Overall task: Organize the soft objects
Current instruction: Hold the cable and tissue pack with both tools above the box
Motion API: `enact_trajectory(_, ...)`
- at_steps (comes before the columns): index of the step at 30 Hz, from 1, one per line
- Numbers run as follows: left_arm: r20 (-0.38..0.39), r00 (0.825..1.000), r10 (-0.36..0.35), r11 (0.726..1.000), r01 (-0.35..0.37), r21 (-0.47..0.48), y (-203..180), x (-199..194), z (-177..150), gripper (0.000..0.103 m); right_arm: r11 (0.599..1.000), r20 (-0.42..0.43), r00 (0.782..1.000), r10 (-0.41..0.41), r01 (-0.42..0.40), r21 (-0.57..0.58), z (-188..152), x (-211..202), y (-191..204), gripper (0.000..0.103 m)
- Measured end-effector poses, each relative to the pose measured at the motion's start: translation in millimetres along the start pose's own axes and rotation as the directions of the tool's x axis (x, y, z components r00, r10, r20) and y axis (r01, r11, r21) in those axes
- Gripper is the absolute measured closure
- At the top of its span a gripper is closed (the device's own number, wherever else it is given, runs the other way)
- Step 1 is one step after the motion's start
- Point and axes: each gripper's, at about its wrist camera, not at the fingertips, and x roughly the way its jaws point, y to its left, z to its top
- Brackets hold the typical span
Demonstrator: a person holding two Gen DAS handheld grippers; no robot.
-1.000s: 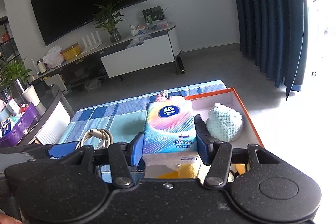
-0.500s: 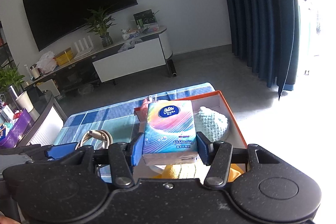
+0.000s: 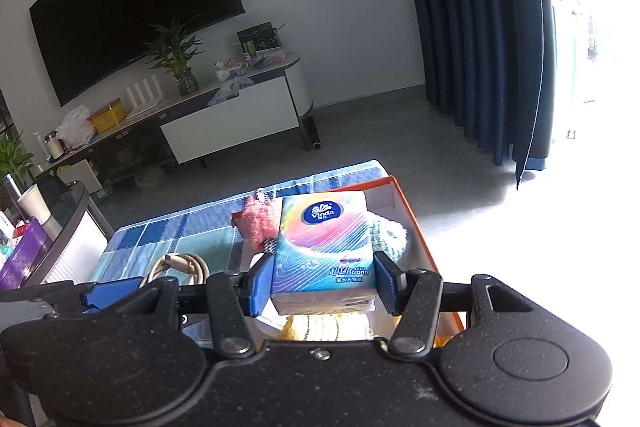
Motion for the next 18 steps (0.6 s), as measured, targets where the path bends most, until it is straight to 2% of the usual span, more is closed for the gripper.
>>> enact_trajectory(18, -0.008, 0.999, -0.037, 0.999, 0.037, 0.015, -14, 17, 8, 0.031, 1.0, -0.002, 1.0, -0.027, 0.027, 0.016, 7, 9, -18, 0.039)
